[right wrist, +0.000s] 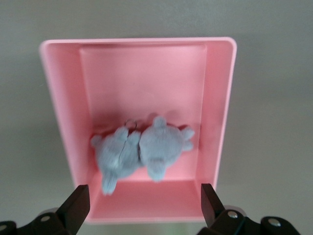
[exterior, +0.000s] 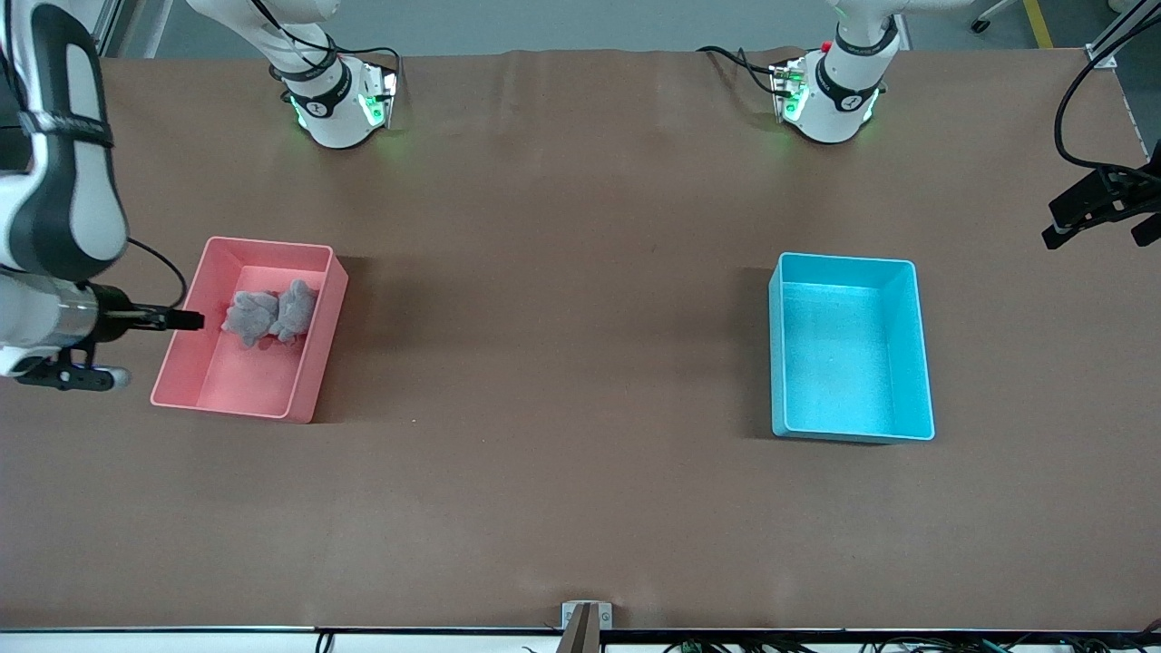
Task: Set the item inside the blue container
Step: 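Reach the right gripper into the pink box and grasp a grey plush, then lift the grey plush out of the pink box with the right gripper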
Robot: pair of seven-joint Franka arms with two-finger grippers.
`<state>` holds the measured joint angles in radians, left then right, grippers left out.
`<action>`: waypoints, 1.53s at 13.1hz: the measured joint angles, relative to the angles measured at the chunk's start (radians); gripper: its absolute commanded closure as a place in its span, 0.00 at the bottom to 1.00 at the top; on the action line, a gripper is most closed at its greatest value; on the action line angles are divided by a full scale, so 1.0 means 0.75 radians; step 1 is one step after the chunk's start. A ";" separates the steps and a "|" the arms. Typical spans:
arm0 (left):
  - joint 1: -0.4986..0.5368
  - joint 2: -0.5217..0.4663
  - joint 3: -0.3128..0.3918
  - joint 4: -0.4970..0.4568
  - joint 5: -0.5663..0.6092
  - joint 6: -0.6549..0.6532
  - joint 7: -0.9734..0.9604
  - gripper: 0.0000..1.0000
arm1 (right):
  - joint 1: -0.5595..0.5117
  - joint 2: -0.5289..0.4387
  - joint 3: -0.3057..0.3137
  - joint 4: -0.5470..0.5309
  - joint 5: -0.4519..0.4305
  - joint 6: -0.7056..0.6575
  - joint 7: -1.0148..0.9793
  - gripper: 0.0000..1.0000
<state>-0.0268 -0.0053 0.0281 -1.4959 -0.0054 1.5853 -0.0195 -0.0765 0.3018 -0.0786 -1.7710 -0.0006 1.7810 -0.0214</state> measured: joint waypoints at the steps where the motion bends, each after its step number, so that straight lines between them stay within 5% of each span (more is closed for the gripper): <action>1: 0.000 0.004 0.000 0.000 0.000 0.000 0.000 0.00 | -0.009 0.000 0.000 -0.086 0.005 0.085 0.012 0.00; 8: -0.006 0.045 -0.003 0.000 0.000 0.000 0.000 0.00 | -0.023 -0.022 0.000 -0.531 0.030 0.521 0.056 0.00; 20: -0.023 0.180 -0.027 -0.005 0.000 -0.050 0.001 0.00 | -0.029 0.033 -0.004 -0.594 0.062 0.632 0.066 0.00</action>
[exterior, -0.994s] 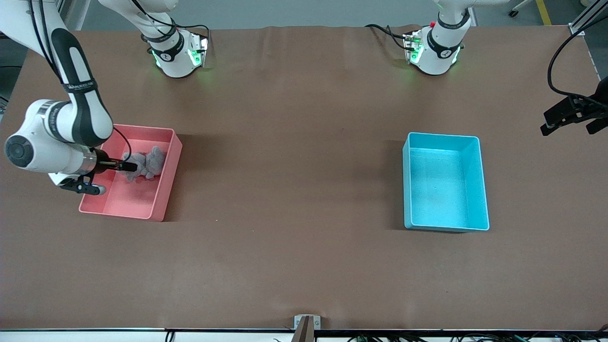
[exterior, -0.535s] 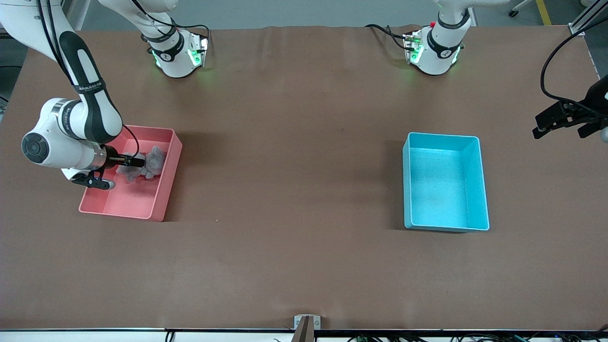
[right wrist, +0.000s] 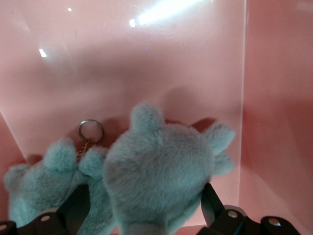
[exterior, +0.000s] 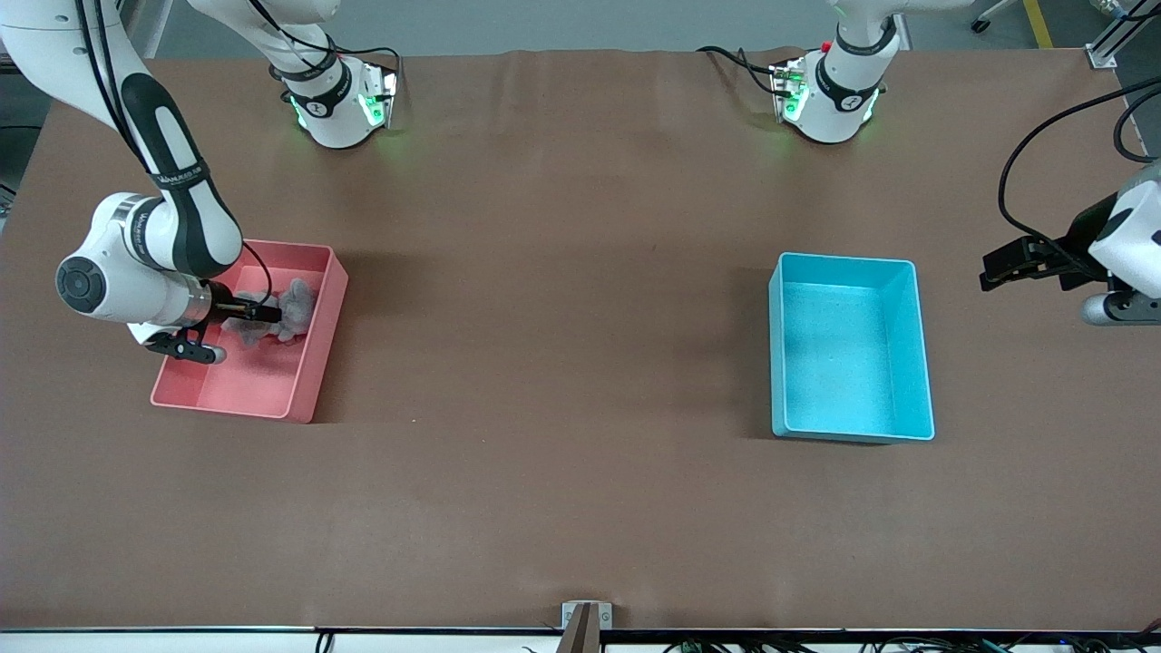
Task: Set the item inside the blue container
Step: 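Lift the grey plush out of the pink box with the right gripper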
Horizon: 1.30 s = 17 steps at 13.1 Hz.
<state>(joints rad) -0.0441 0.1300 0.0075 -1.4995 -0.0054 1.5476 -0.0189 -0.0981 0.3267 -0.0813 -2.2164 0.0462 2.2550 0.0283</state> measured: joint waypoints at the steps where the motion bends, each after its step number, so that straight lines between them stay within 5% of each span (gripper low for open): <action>1: 0.000 0.000 -0.005 0.000 0.000 -0.022 0.000 0.00 | -0.001 0.005 -0.001 0.000 0.001 0.003 0.000 0.00; 5: -0.001 0.001 -0.006 0.000 0.000 -0.044 0.000 0.00 | -0.011 0.028 -0.001 -0.001 0.002 0.008 0.000 0.08; 8: 0.000 0.011 -0.006 -0.001 0.000 -0.065 0.000 0.00 | -0.017 0.036 -0.001 -0.001 0.002 -0.003 0.000 0.67; 10: 0.002 0.016 -0.006 -0.004 0.000 -0.082 0.000 0.00 | -0.017 0.036 0.001 0.017 0.003 -0.067 0.000 0.93; 17: 0.000 0.018 -0.012 -0.006 0.000 -0.107 0.000 0.00 | -0.017 0.034 0.004 0.267 0.006 -0.352 0.000 1.00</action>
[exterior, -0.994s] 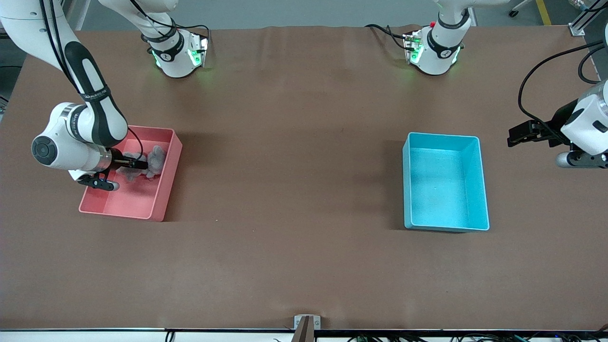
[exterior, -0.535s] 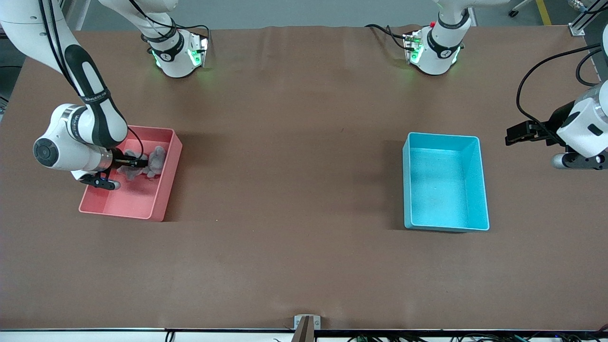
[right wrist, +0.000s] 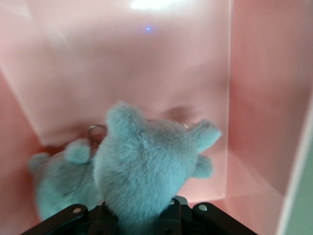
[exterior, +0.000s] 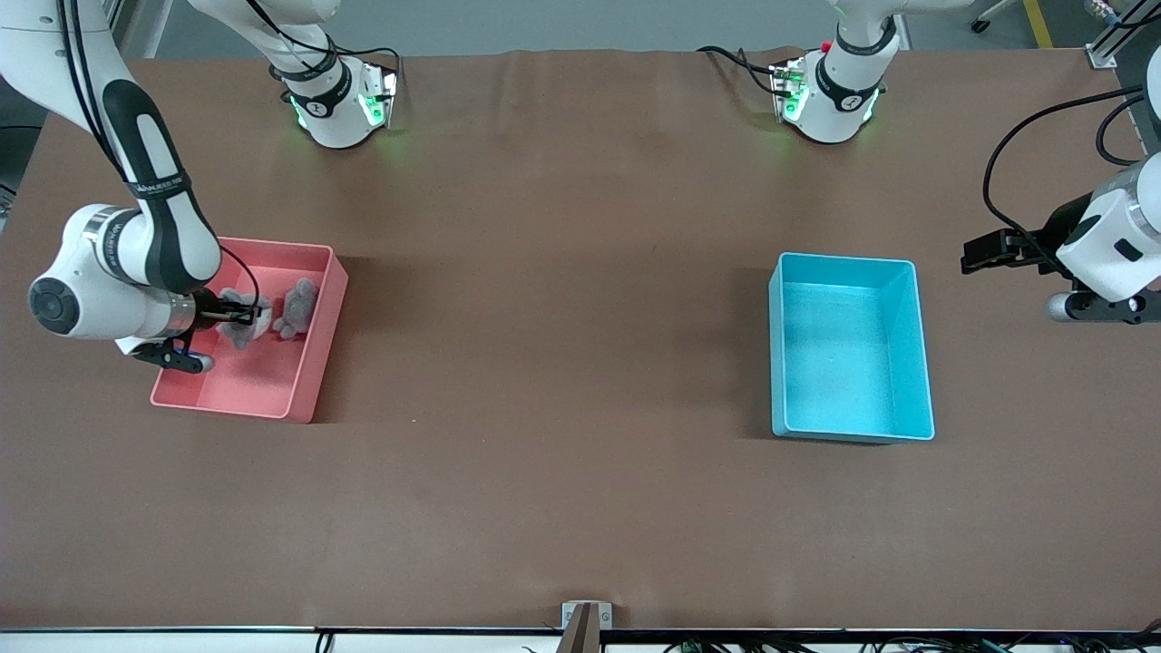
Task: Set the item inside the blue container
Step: 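Lift the grey plush out of the pink box with the right gripper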
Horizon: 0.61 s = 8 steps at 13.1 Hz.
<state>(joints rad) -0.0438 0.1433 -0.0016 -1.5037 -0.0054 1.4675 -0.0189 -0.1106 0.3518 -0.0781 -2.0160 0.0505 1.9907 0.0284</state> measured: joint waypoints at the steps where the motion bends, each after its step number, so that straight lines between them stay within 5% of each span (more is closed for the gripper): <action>1: 0.000 0.000 -0.003 0.000 0.000 -0.001 0.000 0.00 | 0.002 -0.002 0.003 0.084 0.000 -0.090 0.000 1.00; 5: 0.001 0.000 -0.007 0.000 0.000 -0.004 -0.001 0.00 | 0.100 -0.008 0.018 0.389 0.008 -0.424 0.227 1.00; 8: 0.000 0.000 -0.012 0.000 0.000 -0.014 -0.001 0.00 | 0.285 -0.007 0.033 0.470 0.139 -0.499 0.601 0.99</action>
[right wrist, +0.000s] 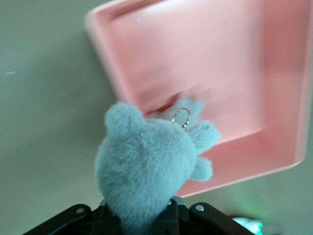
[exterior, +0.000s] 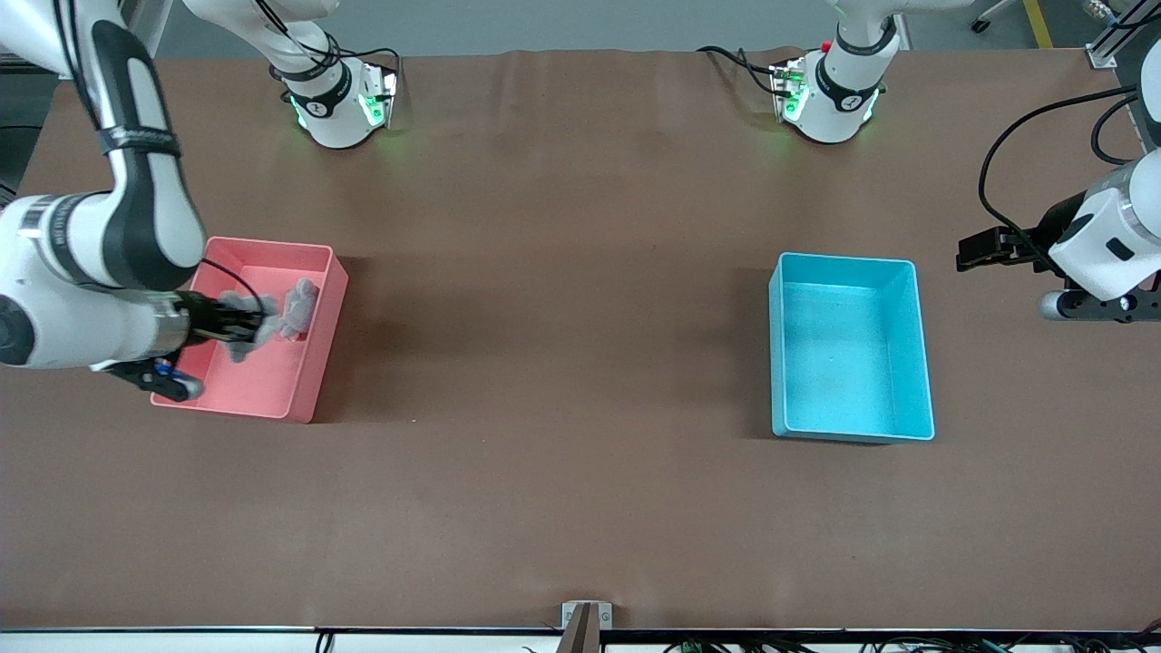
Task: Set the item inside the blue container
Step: 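Lift the grey plush out of the pink box with the right gripper, then carry the plush to mid-table with the right gripper while the left gripper approaches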
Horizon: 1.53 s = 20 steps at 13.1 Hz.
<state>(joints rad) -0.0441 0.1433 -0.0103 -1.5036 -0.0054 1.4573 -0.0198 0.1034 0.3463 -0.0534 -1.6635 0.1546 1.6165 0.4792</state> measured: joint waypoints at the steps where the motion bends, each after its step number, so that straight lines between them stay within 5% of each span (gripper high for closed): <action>1: -0.001 0.000 -0.005 0.000 0.000 -0.001 0.000 0.00 | 0.057 0.001 0.003 0.007 0.057 0.002 0.115 0.99; 4: -0.004 0.000 -0.028 0.000 -0.007 -0.001 -0.007 0.00 | 0.236 0.001 0.006 0.028 0.137 0.085 0.432 0.99; 10: -0.011 0.000 -0.045 0.000 -0.029 -0.003 -0.013 0.00 | 0.650 0.144 0.009 0.028 0.143 0.545 1.056 0.99; 18: -0.011 0.000 -0.055 0.000 -0.030 -0.004 -0.013 0.00 | 0.879 0.471 0.000 0.161 0.137 0.919 1.451 0.98; 19: -0.011 0.000 -0.055 0.000 -0.031 -0.004 -0.013 0.00 | 0.886 0.495 0.000 0.171 0.137 0.935 1.457 0.93; 20: -0.011 0.000 -0.055 0.000 -0.031 -0.005 -0.013 0.00 | 0.892 0.515 -0.001 0.175 0.137 0.952 1.460 0.75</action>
<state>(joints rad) -0.0522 0.1433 -0.0512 -1.5038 -0.0286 1.4534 -0.0297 0.7727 0.7328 -0.0539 -1.5319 0.2574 2.3308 1.5741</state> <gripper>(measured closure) 0.000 0.780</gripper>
